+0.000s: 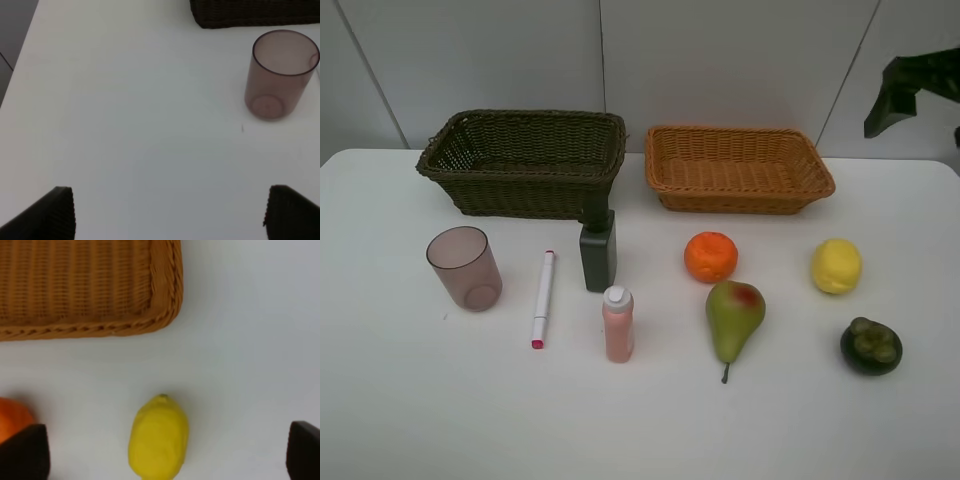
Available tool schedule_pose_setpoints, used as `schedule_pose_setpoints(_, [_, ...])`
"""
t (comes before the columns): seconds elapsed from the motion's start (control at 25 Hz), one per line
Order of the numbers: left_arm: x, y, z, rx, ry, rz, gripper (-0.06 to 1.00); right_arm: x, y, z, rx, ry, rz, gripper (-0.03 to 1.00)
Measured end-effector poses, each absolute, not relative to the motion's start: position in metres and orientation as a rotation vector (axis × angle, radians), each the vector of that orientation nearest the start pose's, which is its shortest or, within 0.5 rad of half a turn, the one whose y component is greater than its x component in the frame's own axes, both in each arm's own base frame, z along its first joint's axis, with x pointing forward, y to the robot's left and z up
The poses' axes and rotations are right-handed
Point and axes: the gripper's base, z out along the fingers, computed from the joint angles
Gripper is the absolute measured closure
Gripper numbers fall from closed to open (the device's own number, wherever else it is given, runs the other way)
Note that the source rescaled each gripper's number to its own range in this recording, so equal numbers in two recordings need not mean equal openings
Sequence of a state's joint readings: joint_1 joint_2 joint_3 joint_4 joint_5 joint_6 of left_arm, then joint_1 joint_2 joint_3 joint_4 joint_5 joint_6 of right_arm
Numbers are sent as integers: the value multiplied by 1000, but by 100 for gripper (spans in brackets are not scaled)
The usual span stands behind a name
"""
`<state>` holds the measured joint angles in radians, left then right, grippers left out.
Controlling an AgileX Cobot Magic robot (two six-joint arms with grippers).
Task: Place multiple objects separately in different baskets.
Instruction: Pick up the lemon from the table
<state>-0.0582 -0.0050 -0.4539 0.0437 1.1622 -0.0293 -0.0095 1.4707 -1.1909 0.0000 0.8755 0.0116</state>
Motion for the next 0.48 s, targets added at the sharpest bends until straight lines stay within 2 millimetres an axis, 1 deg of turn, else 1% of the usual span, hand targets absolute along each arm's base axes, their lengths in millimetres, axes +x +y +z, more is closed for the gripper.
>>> schedule_pose_setpoints(0.16, [-5,4,257,28,2186,4,-6,321,-3,270,29,2739,1,-3])
schedule_pose_setpoints(0.28, [-5,4,257,28,2186,4,-6,330,-4,249,25,2802,-7,-3])
schedule_pose_setpoints(0.48, [-5,4,257,28,2186,4,-6,339,-3,222,30,2881,0,-3])
